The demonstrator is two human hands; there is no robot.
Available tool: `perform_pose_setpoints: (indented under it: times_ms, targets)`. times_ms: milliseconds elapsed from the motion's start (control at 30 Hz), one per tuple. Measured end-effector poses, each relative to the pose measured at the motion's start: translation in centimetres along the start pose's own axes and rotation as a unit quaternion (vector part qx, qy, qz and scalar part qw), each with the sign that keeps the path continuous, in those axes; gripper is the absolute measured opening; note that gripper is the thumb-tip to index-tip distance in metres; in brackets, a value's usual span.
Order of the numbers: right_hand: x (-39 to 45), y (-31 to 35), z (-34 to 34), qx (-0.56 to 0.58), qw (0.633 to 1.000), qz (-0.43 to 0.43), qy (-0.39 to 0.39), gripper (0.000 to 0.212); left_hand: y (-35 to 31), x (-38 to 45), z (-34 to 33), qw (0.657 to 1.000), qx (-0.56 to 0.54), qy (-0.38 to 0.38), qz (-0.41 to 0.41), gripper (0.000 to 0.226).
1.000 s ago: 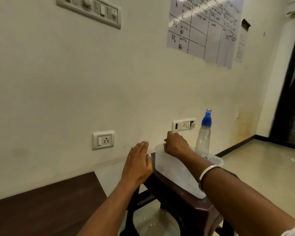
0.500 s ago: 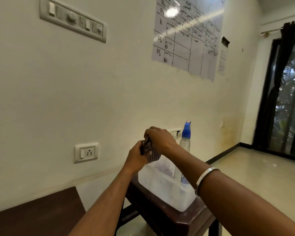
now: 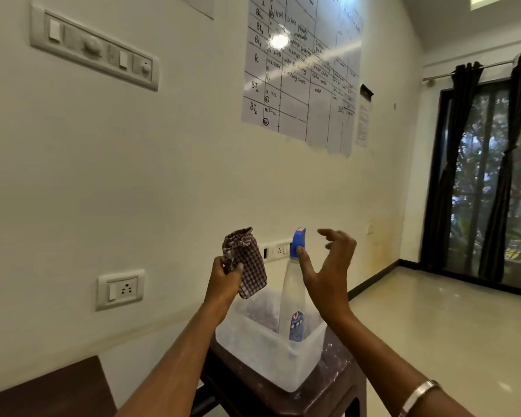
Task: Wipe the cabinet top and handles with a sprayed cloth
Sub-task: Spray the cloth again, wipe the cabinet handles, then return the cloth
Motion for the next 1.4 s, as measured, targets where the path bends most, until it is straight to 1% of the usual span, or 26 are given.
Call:
perform_pose_setpoints:
  times_ms: [33,67,133,167,200,267,367,433,567,633,733,767,833,933,1033,1267,1400]
  targets:
    - [-0.1,-1.6,-0.1,0.006,0.998,-0.066,0.006,0.062,0.2,0.1,-0.4,1.000,-0.026,0.007,0.012,0.018]
    - [-0.2,-2.8,-0.6,0.021,0.991,-0.130,0.038,0.074,0.5,0.3,-0.8,0.999,-0.045,0.010,0.021,0.018]
    - [-0.6,-4.5,-2.2,0.089,0.959,-0.233,0.139,0.091,0.8,0.5,-1.3,0.996,-0.086,0.010,0.035,0.022]
    - [-0.7,-4.9,-3.1,0.123,0.940,-0.261,0.181,0.094,1.0,0.6,-1.5,0.993,-0.113,0.008,0.042,0.025]
    - [-0.8,-5.1,-3.9,0.141,0.926,-0.280,0.211,0.093,1.2,0.7,-1.7,0.989,-0.141,0.006,0.049,0.028]
    - [-0.7,-5.2,-5.0,0.144,0.914,-0.295,0.239,0.080,1.4,0.6,-2.0,0.980,-0.190,0.002,0.065,0.032]
    - [-0.3,-5.1,-6.0,0.157,0.907,-0.303,0.245,0.051,1.4,0.4,-2.2,0.973,-0.214,0.015,0.086,0.033]
    - [0.0,-4.8,-6.1,0.183,0.906,-0.309,0.224,0.038,1.4,0.2,-2.4,0.968,-0.230,0.028,0.094,0.034]
    - [0.2,-4.4,-6.2,0.185,0.917,-0.307,0.176,0.025,1.7,-0.1,-2.3,0.959,-0.260,0.035,0.107,0.035]
    - [0.3,-3.9,-6.6,0.177,0.921,-0.295,0.182,0.019,2.0,0.0,-2.0,0.960,-0.254,0.028,0.109,0.039]
    - [0.5,-2.7,-7.4,0.174,0.923,-0.267,0.217,0.005,1.9,0.4,-1.6,0.961,-0.252,0.033,0.110,0.048]
    - [0.5,-2.4,-7.7,0.169,0.924,-0.258,0.228,0.006,1.8,0.5,-1.5,0.961,-0.253,0.037,0.109,0.052]
    - [0.4,-1.9,-8.3,0.146,0.926,-0.242,0.251,0.003,1.4,0.7,-1.2,0.961,-0.254,0.040,0.102,0.055]
    - [0.3,-1.4,-8.9,0.120,0.926,-0.223,0.280,0.020,0.7,1.0,-0.7,0.957,-0.272,0.043,0.093,0.053]
    - [0.2,-0.6,-9.4,0.109,0.924,-0.196,0.309,0.027,-0.2,1.3,-0.1,0.953,-0.287,0.047,0.081,0.050]
    - [-0.3,0.7,-10.7,0.082,0.921,-0.164,0.343,0.022,-2.0,1.5,0.1,0.955,-0.284,0.069,0.055,0.044]
    - [-0.2,0.9,-10.3,0.076,0.930,-0.154,0.325,0.022,-2.4,1.6,0.3,0.958,-0.274,0.069,0.054,0.046]
Point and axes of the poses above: each hand's wrist, its own x-axis towards the middle knuckle, its own z-axis out of the back of the hand, y = z × x, the point moved 7 cm from there along x, towards the middle knuckle, and after that the axes turned 10 degrees about y, right-handed, at the moved point
